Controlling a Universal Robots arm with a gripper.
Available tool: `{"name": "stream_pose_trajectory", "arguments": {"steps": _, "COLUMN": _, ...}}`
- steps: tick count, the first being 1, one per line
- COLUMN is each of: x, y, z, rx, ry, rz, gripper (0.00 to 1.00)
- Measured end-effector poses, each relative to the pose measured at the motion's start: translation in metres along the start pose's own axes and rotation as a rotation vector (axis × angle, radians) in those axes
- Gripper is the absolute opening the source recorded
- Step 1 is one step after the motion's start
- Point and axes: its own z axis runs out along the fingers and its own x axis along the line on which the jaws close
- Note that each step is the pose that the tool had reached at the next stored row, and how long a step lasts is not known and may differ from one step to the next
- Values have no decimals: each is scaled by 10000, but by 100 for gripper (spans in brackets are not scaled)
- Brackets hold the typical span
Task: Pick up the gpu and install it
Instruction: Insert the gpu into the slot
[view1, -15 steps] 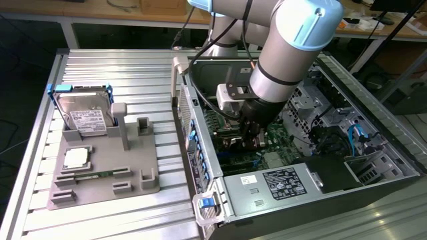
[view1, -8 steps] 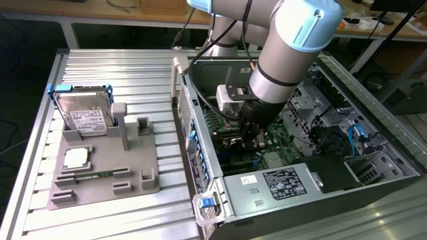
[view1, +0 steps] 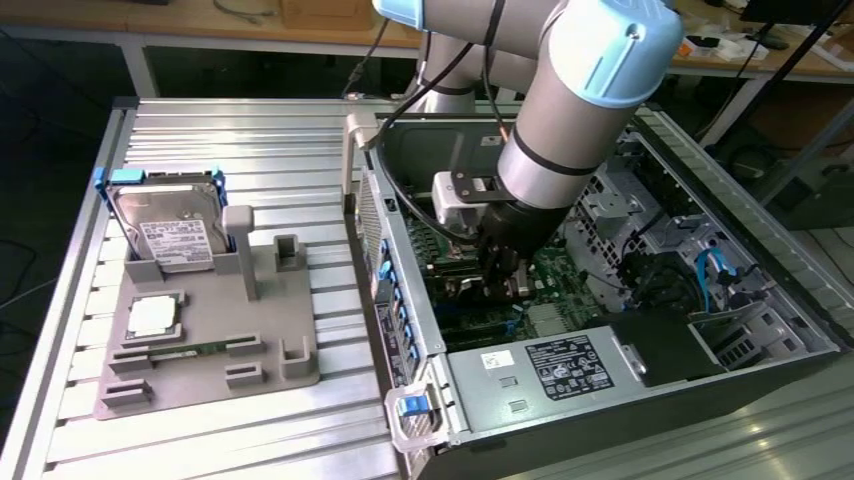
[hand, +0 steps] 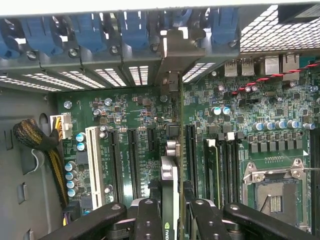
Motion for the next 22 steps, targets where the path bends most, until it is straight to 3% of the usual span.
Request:
{"name": "stream_pose_trajectory", "arguments": {"steps": 13, "x": -16, "y": 1, "z": 3, "rx": 2, "ry": -7, "rz": -23, "gripper": 27}}
{"name": "stream_pose_trajectory", "arguments": {"steps": 22, "x": -17, "y": 2, "z": -46, "rx": 1, "ry": -4, "rz": -23, "gripper": 27}}
